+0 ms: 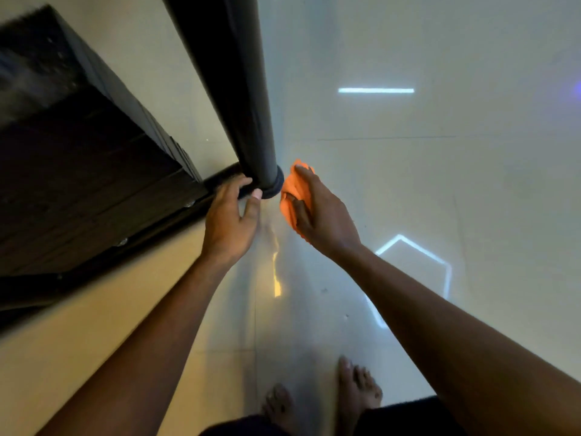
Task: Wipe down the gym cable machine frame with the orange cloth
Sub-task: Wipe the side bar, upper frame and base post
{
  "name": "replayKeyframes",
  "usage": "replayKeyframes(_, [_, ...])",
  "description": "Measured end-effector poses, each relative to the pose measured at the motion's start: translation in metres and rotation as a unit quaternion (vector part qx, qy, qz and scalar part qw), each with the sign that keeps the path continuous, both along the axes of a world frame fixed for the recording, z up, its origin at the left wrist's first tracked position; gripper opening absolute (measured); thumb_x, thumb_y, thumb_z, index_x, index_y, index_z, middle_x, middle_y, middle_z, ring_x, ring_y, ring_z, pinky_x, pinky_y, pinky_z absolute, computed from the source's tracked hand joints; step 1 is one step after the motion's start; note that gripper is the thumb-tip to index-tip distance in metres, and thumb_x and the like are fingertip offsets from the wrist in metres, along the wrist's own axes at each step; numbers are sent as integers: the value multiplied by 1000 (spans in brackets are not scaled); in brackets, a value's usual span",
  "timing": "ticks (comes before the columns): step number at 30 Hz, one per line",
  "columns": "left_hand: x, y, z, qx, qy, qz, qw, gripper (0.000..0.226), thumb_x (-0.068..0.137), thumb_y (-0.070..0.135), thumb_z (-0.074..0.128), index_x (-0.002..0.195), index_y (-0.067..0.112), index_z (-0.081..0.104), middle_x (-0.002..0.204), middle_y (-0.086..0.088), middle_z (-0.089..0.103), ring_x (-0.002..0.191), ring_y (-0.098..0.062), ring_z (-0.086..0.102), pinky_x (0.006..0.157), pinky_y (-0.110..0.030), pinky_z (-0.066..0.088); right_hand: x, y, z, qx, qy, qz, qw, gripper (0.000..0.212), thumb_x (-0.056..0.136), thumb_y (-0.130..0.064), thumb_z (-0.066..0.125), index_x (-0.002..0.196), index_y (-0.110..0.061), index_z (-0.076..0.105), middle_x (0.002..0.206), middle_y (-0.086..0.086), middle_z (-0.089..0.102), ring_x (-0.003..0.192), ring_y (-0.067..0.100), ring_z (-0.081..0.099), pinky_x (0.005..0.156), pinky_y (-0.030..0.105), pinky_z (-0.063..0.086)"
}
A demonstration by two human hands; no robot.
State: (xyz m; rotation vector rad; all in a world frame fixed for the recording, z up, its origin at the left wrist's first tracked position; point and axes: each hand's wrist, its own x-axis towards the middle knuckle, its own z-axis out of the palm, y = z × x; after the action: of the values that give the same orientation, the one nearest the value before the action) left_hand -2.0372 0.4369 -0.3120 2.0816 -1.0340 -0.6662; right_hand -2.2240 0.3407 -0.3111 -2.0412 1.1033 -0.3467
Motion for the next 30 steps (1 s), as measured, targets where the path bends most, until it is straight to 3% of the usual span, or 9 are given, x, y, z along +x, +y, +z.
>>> replayKeyframes(6, [-44, 29, 191, 44, -34, -74, 996, 45, 110, 48, 51, 151, 29, 53, 158, 6, 50, 147, -14, 47, 120, -48, 42, -59, 13, 184, 27, 37, 2, 999, 62, 108, -47, 40, 168, -34, 33, 171, -1, 44, 162, 15, 30, 119, 44, 44])
replayKeyframes(10, [-62, 40, 342, 54, -31, -89, 994, 40, 110, 49, 51, 145, 31, 57, 153, 7, 52, 144, -16, 49, 117, -55, 44, -84, 21, 342, 31, 40, -24, 998, 63, 107, -47, 41, 167, -30, 37, 166, 1, 50, 162, 18, 32, 120, 42, 42])
replayKeyframes(14, [-79, 42, 486, 58, -111, -133, 983, 39, 110, 42, 54, 146, 28, 56, 151, 5, 56, 140, -20, 51, 120, -53, 39, -99, 35, 486, 25, 30, -35, 999, 65, 106, -57, 42, 167, -32, 38, 166, 0, 51, 156, 21, 43, 119, 41, 45])
replayKeyframes(18, [-96, 47, 603, 31, -170, -164, 971, 42, 108, 36, 58, 147, 21, 58, 154, 0, 56, 148, -24, 46, 121, -48, 32, -112, 54, 603, -6, 16, -51, 999, 59, 111, -44, 54, 166, -28, 41, 166, 2, 51, 150, 24, 50, 117, 38, 44])
replayKeyframes(24, [-123, 56, 713, 5, -211, -144, 967, 46, 108, 41, 55, 152, 26, 53, 159, 1, 51, 152, -26, 41, 122, -59, 33, -135, 62, 717, -42, 2, -50, 998, 62, 112, -44, 55, 168, -26, 38, 167, 4, 50, 147, 27, 54, 121, 44, 46])
replayKeyframes(30, [-141, 40, 754, -11, -236, -102, 966, 47, 110, 44, 52, 155, 32, 47, 164, 6, 45, 158, -22, 31, 127, -59, 26, -156, 9, 769, -86, -11, -24, 996, 64, 112, -48, 53, 170, -26, 35, 165, 7, 52, 144, 32, 57, 118, 43, 45])
